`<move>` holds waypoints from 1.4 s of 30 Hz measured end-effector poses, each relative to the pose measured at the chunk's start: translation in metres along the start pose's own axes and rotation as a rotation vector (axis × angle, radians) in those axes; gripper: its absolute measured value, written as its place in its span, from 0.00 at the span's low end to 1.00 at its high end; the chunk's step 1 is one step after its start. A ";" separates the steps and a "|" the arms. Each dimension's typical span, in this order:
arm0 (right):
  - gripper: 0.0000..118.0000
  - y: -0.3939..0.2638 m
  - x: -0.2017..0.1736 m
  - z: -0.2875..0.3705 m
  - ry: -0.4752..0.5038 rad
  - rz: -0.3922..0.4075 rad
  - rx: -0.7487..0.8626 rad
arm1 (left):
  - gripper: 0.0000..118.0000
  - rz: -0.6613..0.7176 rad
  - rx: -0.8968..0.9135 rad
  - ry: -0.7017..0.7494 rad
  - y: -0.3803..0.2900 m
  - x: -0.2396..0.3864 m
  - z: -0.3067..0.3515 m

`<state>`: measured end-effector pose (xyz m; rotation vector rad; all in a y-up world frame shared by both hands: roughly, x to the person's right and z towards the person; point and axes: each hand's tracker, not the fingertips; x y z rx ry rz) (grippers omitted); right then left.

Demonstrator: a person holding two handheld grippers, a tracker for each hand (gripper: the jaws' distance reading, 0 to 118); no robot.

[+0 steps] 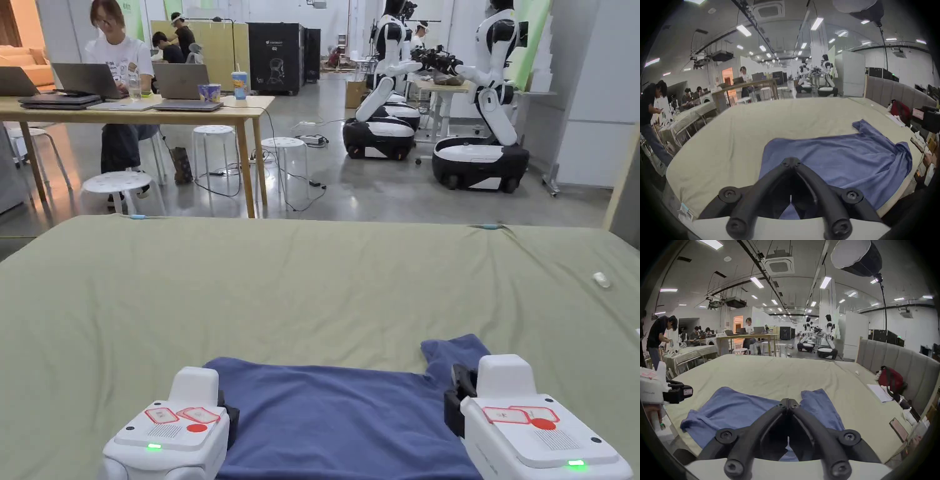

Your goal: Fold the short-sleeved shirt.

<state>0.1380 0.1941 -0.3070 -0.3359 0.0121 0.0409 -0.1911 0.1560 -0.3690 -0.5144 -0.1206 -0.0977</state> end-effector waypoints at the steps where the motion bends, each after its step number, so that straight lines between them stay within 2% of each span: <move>1: 0.00 -0.001 0.002 -0.006 0.017 -0.011 -0.018 | 0.00 0.010 -0.028 -0.004 -0.003 -0.007 -0.012; 9: 0.00 -0.016 0.013 -0.067 0.039 0.012 -0.098 | 0.00 -0.011 -0.132 0.043 0.018 -0.049 -0.108; 10: 0.00 -0.018 0.016 -0.074 0.037 0.009 -0.108 | 0.04 -0.026 -0.140 0.044 0.024 -0.052 -0.121; 11: 0.00 -0.019 0.019 -0.081 0.036 0.008 -0.119 | 0.19 -0.038 -0.147 0.039 0.030 -0.056 -0.136; 12: 0.00 -0.020 0.023 -0.086 0.034 0.008 -0.127 | 0.43 -0.036 -0.146 0.038 0.036 -0.059 -0.150; 13: 0.00 -0.021 0.027 -0.092 0.029 0.010 -0.135 | 0.74 -0.035 -0.155 0.039 0.041 -0.062 -0.165; 14: 0.00 -0.022 0.031 -0.098 0.023 0.012 -0.143 | 0.89 -0.046 -0.165 0.046 0.045 -0.063 -0.179; 15: 0.00 -0.023 0.035 -0.103 0.019 0.012 -0.151 | 0.91 -0.059 -0.173 0.051 0.049 -0.064 -0.194; 18: 0.00 -0.027 0.054 -0.118 -0.002 0.006 -0.172 | 0.87 -0.073 -0.240 0.035 0.052 -0.065 -0.230; 20: 0.00 -0.025 0.065 -0.122 -0.017 0.008 -0.192 | 0.74 -0.068 -0.290 0.038 0.047 -0.066 -0.252; 22: 0.00 -0.025 0.082 -0.130 -0.040 0.008 -0.221 | 0.61 -0.120 -0.322 0.056 0.040 -0.060 -0.264; 24: 0.00 -0.026 0.105 -0.140 -0.078 -0.010 -0.275 | 0.59 -0.111 -0.335 -0.001 0.035 -0.059 -0.269; 25: 0.00 -0.026 0.115 -0.146 -0.099 -0.013 -0.289 | 0.47 -0.078 -0.329 -0.033 0.036 -0.059 -0.266; 27: 0.00 -0.027 0.138 -0.164 -0.163 -0.012 -0.348 | 0.23 -0.131 -0.306 -0.005 0.043 -0.051 -0.253; 28: 0.00 -0.027 0.151 -0.172 -0.187 -0.031 -0.381 | 0.02 -0.181 -0.289 0.008 0.046 -0.045 -0.246; 30: 0.00 -0.026 0.172 -0.194 -0.193 -0.082 -0.428 | 0.02 -0.204 -0.255 0.027 0.055 -0.034 -0.225; 31: 0.04 -0.026 0.179 -0.204 -0.192 -0.094 -0.447 | 0.02 -0.192 -0.241 0.009 0.058 -0.033 -0.218; 32: 0.15 -0.026 0.185 -0.215 -0.189 -0.104 -0.475 | 0.02 -0.187 -0.212 0.004 0.061 -0.030 -0.212; 33: 0.37 -0.027 0.188 -0.226 -0.177 -0.106 -0.516 | 0.02 -0.195 -0.202 0.001 0.064 -0.029 -0.207; 34: 0.69 -0.029 0.188 -0.238 -0.175 -0.101 -0.561 | 0.02 -0.198 -0.200 0.005 0.067 -0.029 -0.203; 35: 0.83 -0.032 0.189 -0.248 -0.156 -0.092 -0.582 | 0.02 -0.197 -0.196 0.001 0.068 -0.029 -0.200; 36: 0.90 -0.031 0.185 -0.250 -0.151 -0.092 -0.593 | 0.02 -0.191 -0.191 -0.002 0.069 -0.029 -0.197; 39: 0.90 -0.042 0.182 -0.267 -0.178 -0.080 -0.618 | 0.02 -0.184 -0.193 0.000 0.069 -0.031 -0.196; 40: 0.86 -0.047 0.180 -0.273 -0.190 -0.080 -0.661 | 0.02 -0.184 -0.196 0.001 0.068 -0.030 -0.195; 42: 0.65 -0.054 0.172 -0.273 -0.146 -0.097 -0.718 | 0.02 -0.178 -0.206 0.003 0.066 -0.033 -0.196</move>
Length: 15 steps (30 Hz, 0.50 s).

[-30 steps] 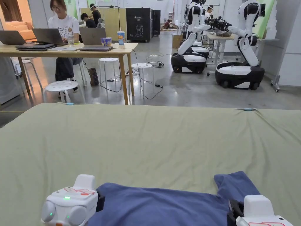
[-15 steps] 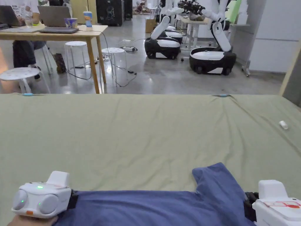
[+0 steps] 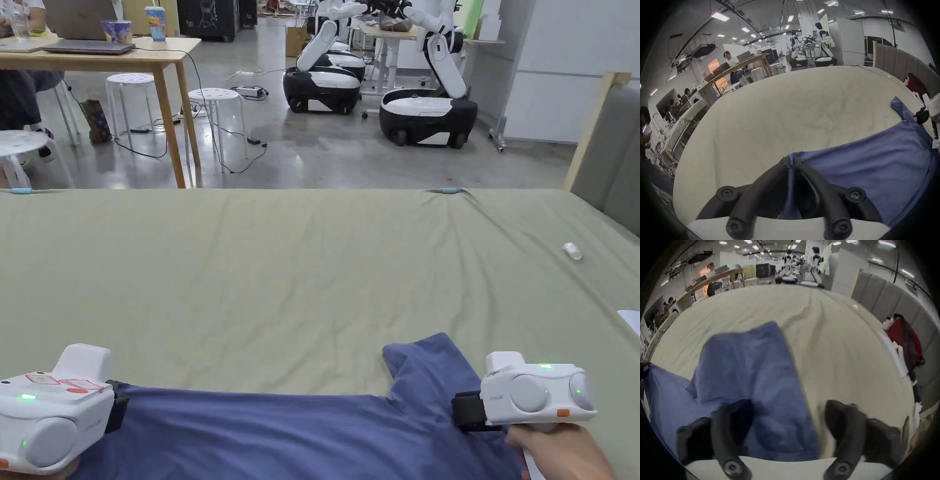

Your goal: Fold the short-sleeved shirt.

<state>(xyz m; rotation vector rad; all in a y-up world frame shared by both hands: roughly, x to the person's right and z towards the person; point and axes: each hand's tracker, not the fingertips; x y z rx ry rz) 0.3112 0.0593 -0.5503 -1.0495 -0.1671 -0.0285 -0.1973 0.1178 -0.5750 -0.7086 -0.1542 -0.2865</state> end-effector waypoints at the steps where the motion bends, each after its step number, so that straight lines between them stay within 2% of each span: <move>1: 0.52 -0.004 -0.003 0.005 0.027 -0.014 0.035 | 0.02 0.002 -0.004 0.000 -0.001 0.001 0.001; 2: 0.29 -0.004 -0.007 0.013 -0.014 -0.002 0.073 | 0.02 0.004 -0.007 0.000 -0.003 0.002 0.003; 3: 0.00 -0.005 -0.011 0.016 -0.003 0.017 0.071 | 0.02 0.006 -0.009 -0.001 -0.003 0.004 0.004; 4: 0.01 -0.007 -0.014 0.019 0.017 0.062 0.080 | 0.02 0.007 -0.010 -0.003 -0.004 0.003 0.004; 5: 0.01 -0.009 -0.015 0.024 -0.013 0.086 0.097 | 0.02 0.006 -0.008 -0.003 -0.006 0.003 0.007; 7: 0.01 -0.012 -0.014 0.043 0.032 0.071 0.095 | 0.02 0.027 0.002 0.003 -0.009 0.001 0.019; 10: 0.01 -0.021 -0.010 0.096 0.004 0.074 0.230 | 0.02 0.059 0.043 0.004 -0.013 -0.008 0.050; 12: 0.01 -0.032 -0.003 0.131 0.041 0.070 0.280 | 0.02 0.070 0.081 -0.001 -0.018 -0.012 0.076; 15: 0.01 -0.059 0.004 0.183 0.012 0.108 0.371 | 0.02 0.081 0.138 -0.003 -0.030 -0.015 0.125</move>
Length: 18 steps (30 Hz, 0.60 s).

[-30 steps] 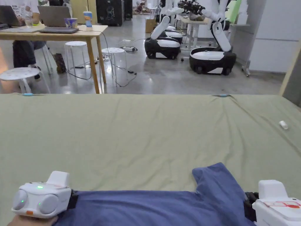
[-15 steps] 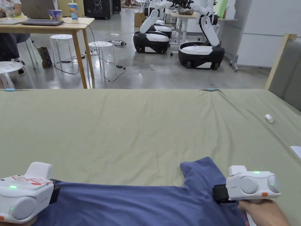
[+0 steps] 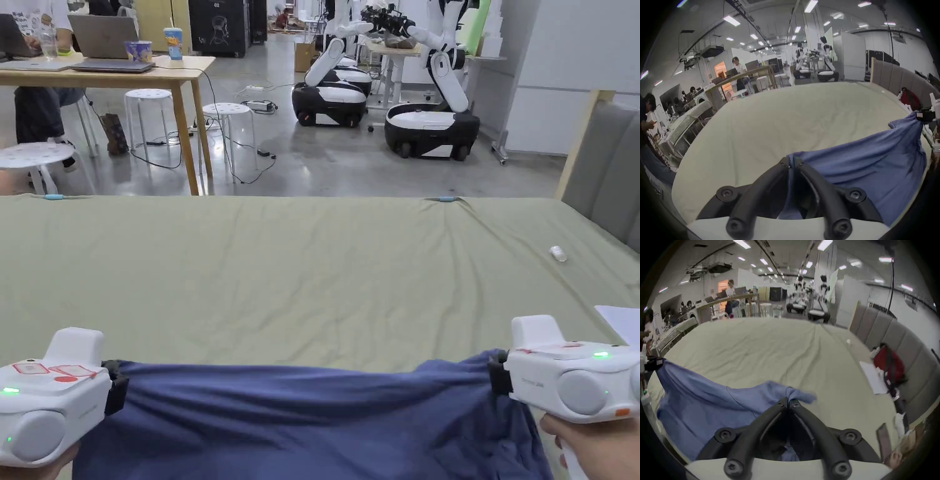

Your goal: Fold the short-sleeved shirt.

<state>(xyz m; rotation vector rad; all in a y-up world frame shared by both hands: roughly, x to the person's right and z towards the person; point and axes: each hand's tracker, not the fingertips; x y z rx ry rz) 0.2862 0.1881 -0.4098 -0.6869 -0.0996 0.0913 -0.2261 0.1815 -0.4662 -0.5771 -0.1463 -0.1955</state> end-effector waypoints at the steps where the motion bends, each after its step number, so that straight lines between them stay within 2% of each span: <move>1: 0.01 -0.006 0.002 0.021 0.006 0.000 0.030 | 0.02 0.009 0.022 -0.004 -0.004 -0.003 0.016; 6: 0.01 -0.051 -0.002 0.092 0.008 0.033 0.077 | 0.02 0.028 0.045 -0.025 -0.045 -0.009 0.089; 11: 0.01 -0.121 -0.020 0.100 0.001 0.081 -0.006 | 0.02 0.051 -0.082 -0.040 -0.121 -0.007 0.111; 15: 0.01 -0.153 -0.024 0.079 0.004 0.047 -0.067 | 0.03 0.113 -0.157 -0.027 -0.162 -0.005 0.105; 16: 0.02 -0.155 -0.025 0.078 0.006 0.041 -0.065 | 0.08 0.117 -0.152 -0.018 -0.163 -0.003 0.106; 17: 0.09 -0.154 -0.025 0.080 0.020 0.033 -0.055 | 0.20 0.118 -0.156 -0.003 -0.162 0.000 0.108; 18: 0.26 -0.150 -0.026 0.084 0.040 0.029 -0.041 | 0.40 0.110 -0.156 0.021 -0.158 0.003 0.111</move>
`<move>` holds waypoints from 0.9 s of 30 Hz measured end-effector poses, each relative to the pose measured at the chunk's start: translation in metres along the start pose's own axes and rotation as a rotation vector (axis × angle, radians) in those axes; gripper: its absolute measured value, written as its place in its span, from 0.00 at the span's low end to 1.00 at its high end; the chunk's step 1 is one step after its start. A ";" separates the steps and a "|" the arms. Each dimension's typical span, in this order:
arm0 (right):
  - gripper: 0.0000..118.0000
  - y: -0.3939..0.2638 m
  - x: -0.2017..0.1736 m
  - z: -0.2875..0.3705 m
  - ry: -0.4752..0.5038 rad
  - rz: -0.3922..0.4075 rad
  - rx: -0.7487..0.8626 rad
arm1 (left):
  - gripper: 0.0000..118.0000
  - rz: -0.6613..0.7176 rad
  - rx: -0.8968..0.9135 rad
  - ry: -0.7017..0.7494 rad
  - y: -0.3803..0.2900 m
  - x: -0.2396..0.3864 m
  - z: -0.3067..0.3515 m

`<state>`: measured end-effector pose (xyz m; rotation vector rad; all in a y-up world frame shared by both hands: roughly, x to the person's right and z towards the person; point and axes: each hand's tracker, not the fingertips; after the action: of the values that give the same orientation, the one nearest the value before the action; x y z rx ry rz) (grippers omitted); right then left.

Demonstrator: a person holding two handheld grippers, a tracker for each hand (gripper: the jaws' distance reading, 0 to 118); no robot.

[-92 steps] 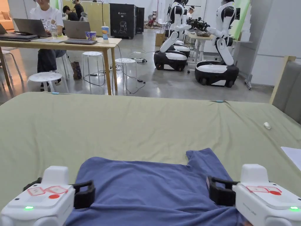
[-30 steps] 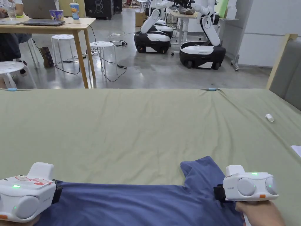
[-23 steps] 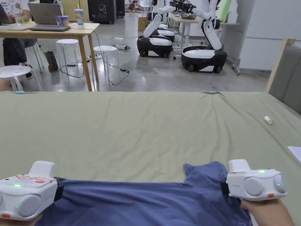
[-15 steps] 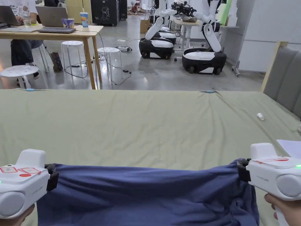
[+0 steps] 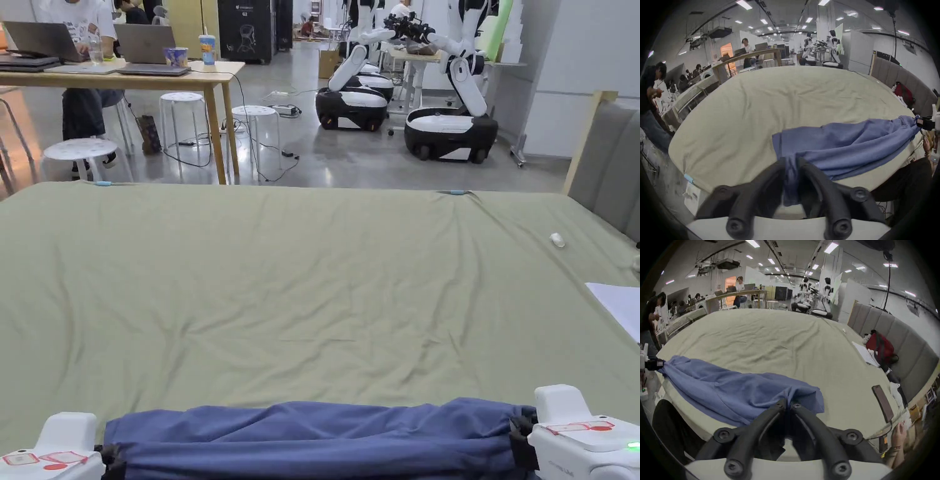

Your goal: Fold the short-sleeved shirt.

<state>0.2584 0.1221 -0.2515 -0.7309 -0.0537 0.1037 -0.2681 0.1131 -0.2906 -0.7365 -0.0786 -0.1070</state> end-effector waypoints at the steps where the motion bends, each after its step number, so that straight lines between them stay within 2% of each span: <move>1: 0.63 0.007 0.000 0.005 -0.002 0.003 0.000 | 0.70 -0.025 0.038 0.041 0.006 0.005 0.007; 2: 0.83 0.013 -0.005 0.010 -0.006 0.004 0.016 | 0.87 -0.032 0.081 0.055 0.013 0.010 0.013; 3: 0.94 0.023 -0.011 0.017 -0.006 -0.001 0.074 | 0.96 -0.038 0.133 0.055 0.023 0.020 0.024; 8: 0.95 0.072 -0.066 0.056 0.057 -0.052 0.325 | 0.96 -0.042 0.340 0.002 0.072 0.067 0.034; 12: 0.94 0.084 -0.103 0.061 0.028 -0.071 0.471 | 0.90 -0.049 0.473 -0.021 0.090 0.111 0.044; 13: 0.89 0.084 -0.109 0.057 0.038 -0.062 0.498 | 0.85 -0.059 0.491 -0.030 0.090 0.118 0.046; 14: 0.79 0.084 -0.115 0.057 0.034 -0.049 0.505 | 0.77 -0.063 0.504 -0.037 0.089 0.124 0.048; 15: 0.64 0.084 -0.121 0.057 0.021 -0.035 0.508 | 0.63 -0.074 0.510 -0.057 0.087 0.129 0.052; 16: 0.36 0.085 -0.126 0.056 0.011 -0.016 0.505 | 0.26 -0.075 0.502 -0.064 0.087 0.132 0.052; 17: 0.16 0.085 -0.128 0.058 0.024 -0.006 0.499 | 0.01 -0.079 0.500 -0.059 0.087 0.135 0.052; 18: 0.04 0.084 -0.130 0.058 0.034 -0.003 0.499 | 0.00 -0.088 0.497 -0.048 0.085 0.135 0.050; 19: 0.00 0.083 -0.132 0.058 0.033 -0.005 0.502 | 0.00 -0.089 0.498 -0.046 0.085 0.134 0.050; 21: 0.00 0.083 -0.134 0.060 0.025 0.006 0.504 | 0.00 -0.068 0.465 -0.086 0.085 0.124 0.048; 24: 0.00 0.084 -0.136 0.059 0.030 0.006 0.496 | 0.00 -0.032 0.447 -0.048 0.077 0.096 0.047; 27: 0.00 0.083 -0.141 0.057 0.033 0.008 0.493 | 0.00 0.103 0.360 -0.067 0.054 0.048 0.038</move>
<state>0.1076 0.2052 -0.2662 -0.2403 0.0068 0.1073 -0.2146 0.1748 -0.2930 -0.3838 -0.1201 0.0304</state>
